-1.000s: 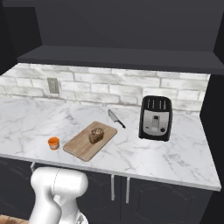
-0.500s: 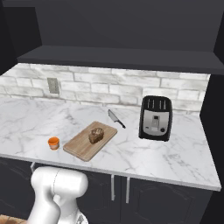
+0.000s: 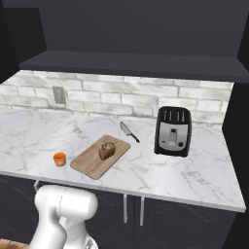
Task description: Pick the bread, place it on the cutting board, pick the jam, place it on the counter, and close the cabinet.
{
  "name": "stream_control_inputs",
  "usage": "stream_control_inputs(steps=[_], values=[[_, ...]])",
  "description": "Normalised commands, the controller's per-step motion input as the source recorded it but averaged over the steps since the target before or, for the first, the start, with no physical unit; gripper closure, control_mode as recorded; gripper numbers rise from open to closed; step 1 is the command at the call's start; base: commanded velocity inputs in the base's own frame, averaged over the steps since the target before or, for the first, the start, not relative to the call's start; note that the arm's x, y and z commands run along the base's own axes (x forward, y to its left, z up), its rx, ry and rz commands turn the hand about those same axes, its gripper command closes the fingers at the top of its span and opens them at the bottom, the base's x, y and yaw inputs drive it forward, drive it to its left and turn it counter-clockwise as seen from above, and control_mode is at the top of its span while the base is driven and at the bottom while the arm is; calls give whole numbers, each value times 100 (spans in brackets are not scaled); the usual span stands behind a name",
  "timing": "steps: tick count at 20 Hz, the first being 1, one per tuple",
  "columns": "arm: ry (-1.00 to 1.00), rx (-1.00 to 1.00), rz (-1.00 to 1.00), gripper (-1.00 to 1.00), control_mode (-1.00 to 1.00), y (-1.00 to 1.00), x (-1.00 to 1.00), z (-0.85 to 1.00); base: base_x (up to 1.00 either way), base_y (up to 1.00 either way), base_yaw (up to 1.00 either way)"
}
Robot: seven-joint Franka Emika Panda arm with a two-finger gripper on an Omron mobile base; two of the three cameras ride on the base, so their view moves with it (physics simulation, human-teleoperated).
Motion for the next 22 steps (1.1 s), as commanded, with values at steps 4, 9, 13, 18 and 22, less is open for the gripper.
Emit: stream_control_inputs(steps=[4, 9, 13, 18, 22], values=[[-7, 0, -1, -100, -100, 15, 13, 0, 0, 0, 0], [-7, 0, -2, -100, -100, 13, 14, 0, 0, 0, 0], [-6, 0, -3, -100, -100, 13, 15, 0, 0, 0, 0], [-5, 0, -4, -100, -100, 13, 25, 0, 0, 0, 0], [-3, 0, -3, -100, -100, 15, 40, 0, 0, 0, 0]])
